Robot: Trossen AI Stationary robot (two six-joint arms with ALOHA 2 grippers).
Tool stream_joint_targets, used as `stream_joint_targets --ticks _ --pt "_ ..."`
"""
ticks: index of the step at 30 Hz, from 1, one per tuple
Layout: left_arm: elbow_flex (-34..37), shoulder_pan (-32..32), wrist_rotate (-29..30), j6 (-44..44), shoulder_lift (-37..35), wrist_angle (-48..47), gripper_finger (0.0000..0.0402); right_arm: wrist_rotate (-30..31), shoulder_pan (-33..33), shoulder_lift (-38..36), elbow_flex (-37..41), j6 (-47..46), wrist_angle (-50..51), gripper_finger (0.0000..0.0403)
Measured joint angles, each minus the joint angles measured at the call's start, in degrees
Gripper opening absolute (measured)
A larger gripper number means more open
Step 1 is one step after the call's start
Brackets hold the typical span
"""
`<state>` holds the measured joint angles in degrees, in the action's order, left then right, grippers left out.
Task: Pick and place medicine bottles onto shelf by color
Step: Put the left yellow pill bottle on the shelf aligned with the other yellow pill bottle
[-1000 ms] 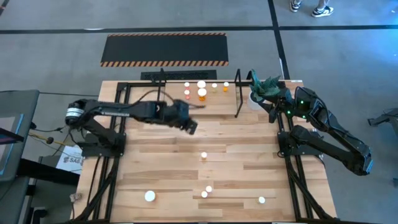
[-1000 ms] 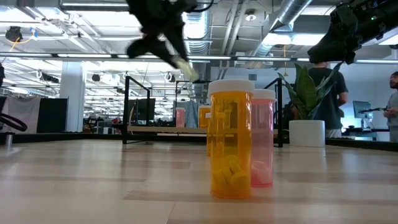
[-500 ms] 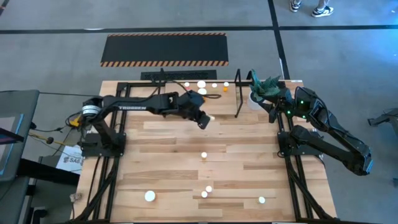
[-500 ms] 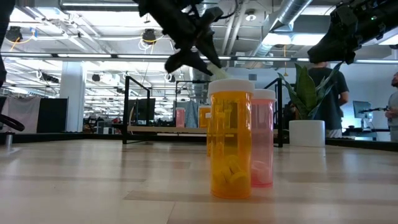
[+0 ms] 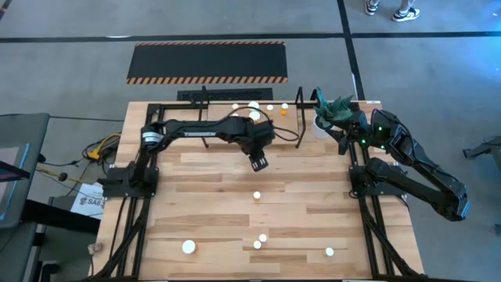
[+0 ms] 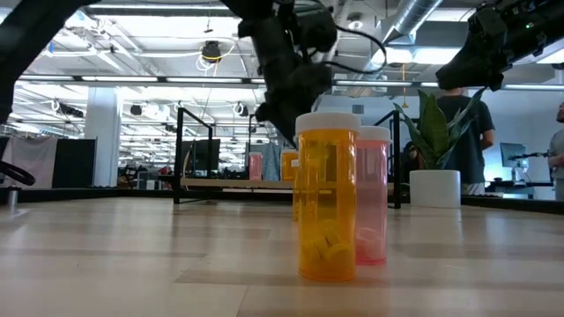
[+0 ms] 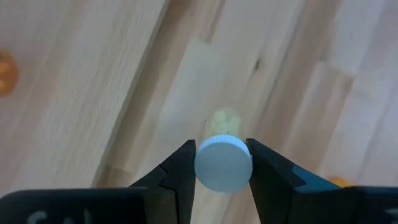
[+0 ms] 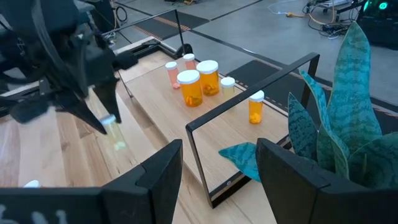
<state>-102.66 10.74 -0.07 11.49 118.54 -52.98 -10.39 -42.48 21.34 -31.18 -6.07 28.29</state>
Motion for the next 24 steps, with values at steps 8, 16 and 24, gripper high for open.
stream_joint_targets --ticks 8,16,24 --pt "-0.87 -0.15 1.51 -0.85 3.72 -1.52 0.011 0.0 0.0 0.02 -0.02 0.0 0.0 0.0226" --pt "-0.82 -1.83 4.84 -0.32 5.5 -1.28 0.011 0.0 0.01 0.0 0.0 0.0 0.0 0.0226" --pt "-0.72 -3.5 4.86 -0.28 7.01 -1.54 0.011 0.0 0.0 0.02 -0.02 0.0 0.03 0.0226"
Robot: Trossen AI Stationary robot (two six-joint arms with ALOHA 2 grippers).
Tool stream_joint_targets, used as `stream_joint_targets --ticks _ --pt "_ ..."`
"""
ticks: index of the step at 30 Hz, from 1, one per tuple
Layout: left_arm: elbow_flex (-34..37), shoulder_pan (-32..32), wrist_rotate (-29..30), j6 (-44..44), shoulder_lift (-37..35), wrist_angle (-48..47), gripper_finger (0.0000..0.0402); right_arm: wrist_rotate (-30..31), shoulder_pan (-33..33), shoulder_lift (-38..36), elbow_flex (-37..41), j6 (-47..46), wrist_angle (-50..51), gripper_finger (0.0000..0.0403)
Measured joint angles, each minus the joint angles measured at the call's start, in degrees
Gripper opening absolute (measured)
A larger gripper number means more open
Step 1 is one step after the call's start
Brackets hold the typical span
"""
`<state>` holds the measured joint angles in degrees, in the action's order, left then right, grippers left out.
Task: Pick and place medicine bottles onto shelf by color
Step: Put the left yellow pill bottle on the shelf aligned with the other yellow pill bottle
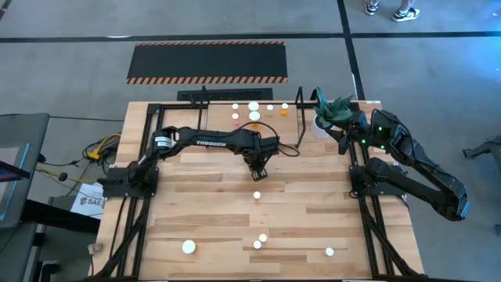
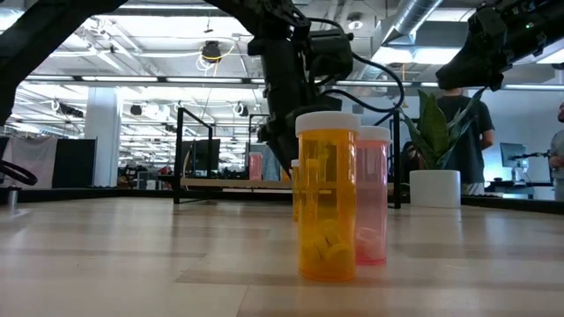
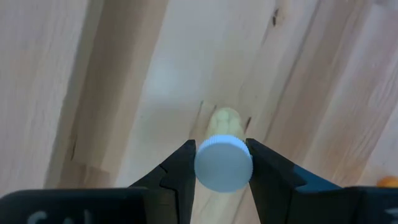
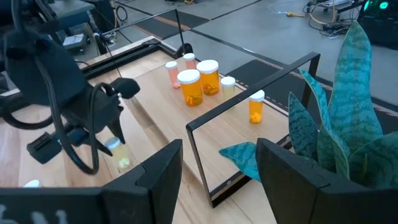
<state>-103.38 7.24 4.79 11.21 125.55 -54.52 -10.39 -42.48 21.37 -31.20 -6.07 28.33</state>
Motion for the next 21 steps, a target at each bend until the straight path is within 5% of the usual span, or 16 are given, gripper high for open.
stream_joint_targets --ticks 21 --pt "0.1 -0.5 -1.06 3.44 0.42 0.4 0.0149 0.0 0.0 -0.01 0.02 0.0 -0.03 0.0226"
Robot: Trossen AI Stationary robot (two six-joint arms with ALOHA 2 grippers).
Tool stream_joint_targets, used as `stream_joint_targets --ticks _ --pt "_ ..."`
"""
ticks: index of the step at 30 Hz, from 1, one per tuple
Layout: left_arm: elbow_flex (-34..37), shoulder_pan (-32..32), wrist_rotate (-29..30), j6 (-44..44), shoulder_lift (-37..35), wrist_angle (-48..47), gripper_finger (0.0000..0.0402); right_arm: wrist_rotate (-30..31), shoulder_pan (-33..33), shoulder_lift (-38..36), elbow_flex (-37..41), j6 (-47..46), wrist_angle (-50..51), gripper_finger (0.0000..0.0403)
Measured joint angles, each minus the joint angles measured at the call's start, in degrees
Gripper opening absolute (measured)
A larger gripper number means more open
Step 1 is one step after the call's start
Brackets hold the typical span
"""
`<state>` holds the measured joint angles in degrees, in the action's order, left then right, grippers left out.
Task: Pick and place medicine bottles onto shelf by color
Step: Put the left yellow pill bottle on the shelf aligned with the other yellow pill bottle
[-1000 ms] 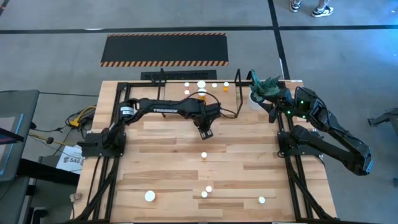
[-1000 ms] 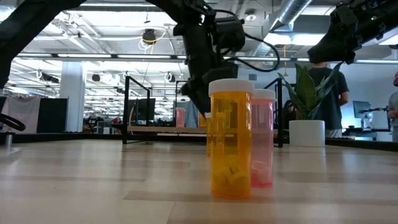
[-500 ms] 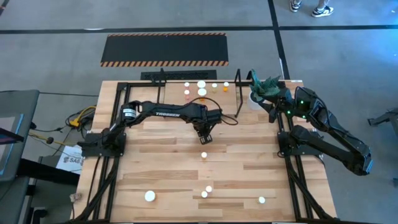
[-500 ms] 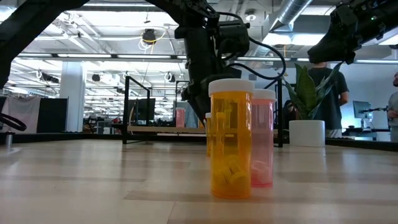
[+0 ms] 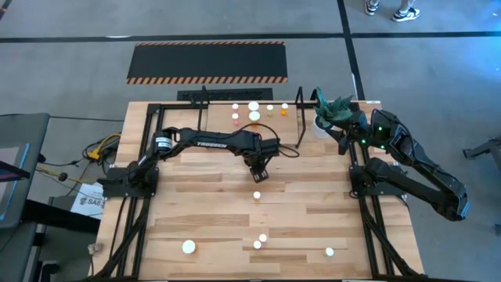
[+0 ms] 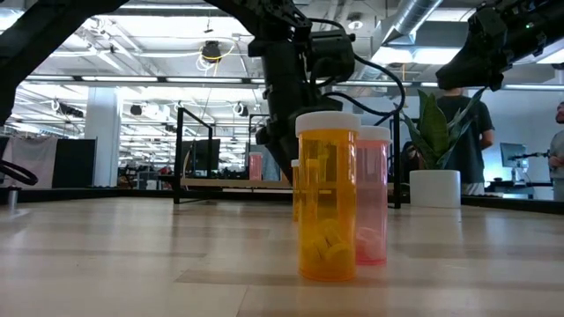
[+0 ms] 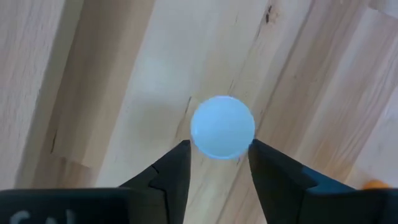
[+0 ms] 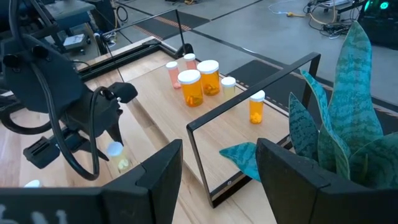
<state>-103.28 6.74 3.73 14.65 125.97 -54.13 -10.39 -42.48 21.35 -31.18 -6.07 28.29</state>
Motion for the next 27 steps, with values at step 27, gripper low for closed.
stream_joint_targets --ticks 27 --pt "-15.27 0.27 2.94 5.46 -0.25 -10.53 0.0195 0.0 0.01 -0.01 -0.01 0.0 0.0 0.0226"
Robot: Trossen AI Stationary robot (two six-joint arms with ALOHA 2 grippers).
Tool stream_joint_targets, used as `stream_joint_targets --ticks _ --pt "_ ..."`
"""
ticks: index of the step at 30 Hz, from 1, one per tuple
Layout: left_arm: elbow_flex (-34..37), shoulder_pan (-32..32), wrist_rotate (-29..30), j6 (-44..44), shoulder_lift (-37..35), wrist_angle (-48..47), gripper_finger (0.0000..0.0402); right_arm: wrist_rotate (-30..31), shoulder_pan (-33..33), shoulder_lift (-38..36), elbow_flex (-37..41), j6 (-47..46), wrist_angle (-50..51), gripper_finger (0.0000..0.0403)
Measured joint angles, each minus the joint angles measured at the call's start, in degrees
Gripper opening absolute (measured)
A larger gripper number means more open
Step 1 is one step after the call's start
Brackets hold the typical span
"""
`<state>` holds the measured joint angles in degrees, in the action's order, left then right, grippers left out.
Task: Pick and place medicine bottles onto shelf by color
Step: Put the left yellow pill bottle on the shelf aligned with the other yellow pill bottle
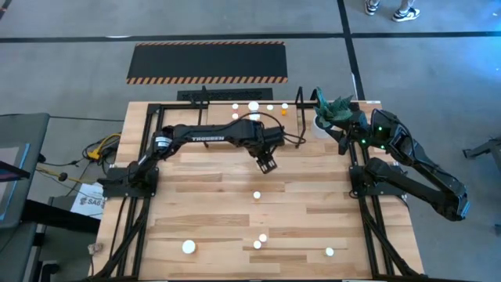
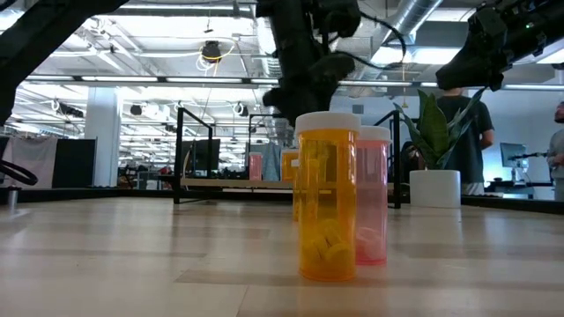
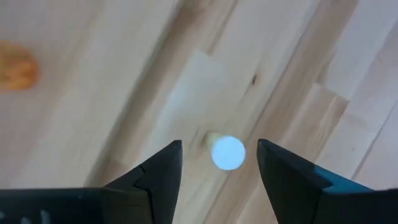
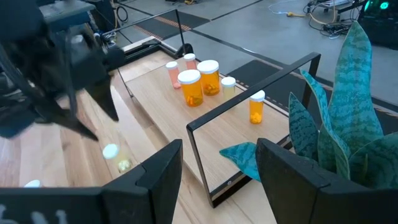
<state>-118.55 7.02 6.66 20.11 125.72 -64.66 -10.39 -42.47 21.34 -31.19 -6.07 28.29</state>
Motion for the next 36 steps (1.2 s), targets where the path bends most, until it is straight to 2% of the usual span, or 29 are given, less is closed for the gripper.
stream_joint_targets --ticks 7,9,12,15,18,22,26,31,36 --pt "-15.23 1.61 -1.15 -3.82 -0.14 -15.72 0.0189 0.0 -0.01 0.0 -0.01 0.0 0.0 0.0226" --pt "-15.46 1.71 0.94 -4.65 -2.48 -18.87 0.0183 0.0 0.01 0.02 -0.01 0.0 0.0 0.0226" --pt "-9.82 2.19 2.47 -2.23 -10.26 -22.26 0.0177 0.0 -0.01 0.02 0.0 0.0 0.0 0.0226" --pt "-5.63 2.15 6.97 3.39 -18.23 -25.68 0.0174 0.0 0.01 0.0 -0.01 0.0 0.0 0.0226" --pt "-1.1 1.51 10.32 9.3 -27.07 -25.45 0.0174 0.0 -0.01 0.0 0.01 0.0 0.0 0.0226" --pt "5.75 -1.12 17.9 18.15 -38.63 -25.33 0.0174 0.0 -0.01 0.0 0.01 0.0 -0.01 0.0226" --pt "15.31 -4.37 22.43 25.08 -48.37 -23.2 0.0174 0.0 0.0 0.02 0.01 0.0 0.0 0.0226" --pt "30.61 -8.29 22.45 30.63 -58.71 -15.91 0.0174 0.39 -0.01 0.02 0.01 -0.19 -0.25 0.0226" --pt "47.19 -12.29 19.98 30.68 -67.42 0.69 0.0174 4.71 -0.07 0.04 -0.01 3.31 -1.52 0.0226"
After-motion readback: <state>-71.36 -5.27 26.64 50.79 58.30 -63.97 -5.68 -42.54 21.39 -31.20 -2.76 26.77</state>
